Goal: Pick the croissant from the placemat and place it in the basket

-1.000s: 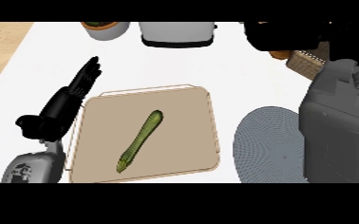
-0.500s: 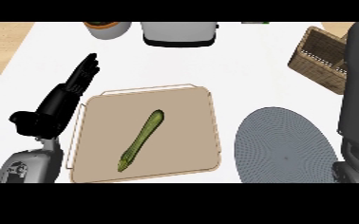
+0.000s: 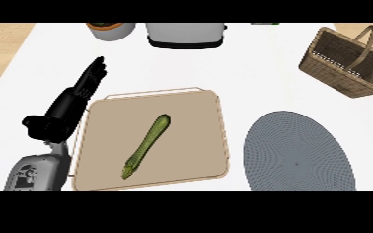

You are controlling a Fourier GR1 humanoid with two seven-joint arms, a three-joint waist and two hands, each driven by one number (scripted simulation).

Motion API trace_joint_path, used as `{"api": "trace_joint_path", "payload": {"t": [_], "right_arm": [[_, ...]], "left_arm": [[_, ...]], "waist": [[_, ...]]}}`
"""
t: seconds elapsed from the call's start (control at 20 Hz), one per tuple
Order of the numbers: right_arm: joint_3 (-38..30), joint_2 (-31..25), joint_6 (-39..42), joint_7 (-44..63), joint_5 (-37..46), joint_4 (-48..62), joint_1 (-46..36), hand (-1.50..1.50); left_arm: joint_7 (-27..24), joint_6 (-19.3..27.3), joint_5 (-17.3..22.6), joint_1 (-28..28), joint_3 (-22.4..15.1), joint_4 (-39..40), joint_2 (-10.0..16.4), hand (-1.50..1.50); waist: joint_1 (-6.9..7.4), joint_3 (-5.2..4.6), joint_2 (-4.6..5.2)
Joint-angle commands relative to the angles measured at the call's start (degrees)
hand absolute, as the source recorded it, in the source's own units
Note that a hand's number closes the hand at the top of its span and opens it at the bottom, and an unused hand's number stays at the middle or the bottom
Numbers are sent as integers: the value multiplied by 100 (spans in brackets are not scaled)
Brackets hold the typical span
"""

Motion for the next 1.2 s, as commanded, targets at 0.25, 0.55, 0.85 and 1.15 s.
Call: {"api": "trace_joint_path", "payload": {"t": [0.25,0.55,0.85,1.15], "right_arm": [[-480,-542,-306,-1008,-717,1078,331,150],[-770,-874,-948,-2114,-950,1672,994,150],[-735,-1056,-1619,-2888,-993,2505,840,150],[-1214,-1042,-2681,-3359,-1357,3103,791,-150]], "left_arm": [[228,-57,112,59,17,-207,-46,0],[140,-104,61,207,-5,-386,2,0],[119,-83,39,-171,138,-8,75,0],[230,80,-101,-99,-50,-237,-119,0]], "waist": [[-10,2,-13],[1,6,-9],[14,4,4],[62,8,22]]}}
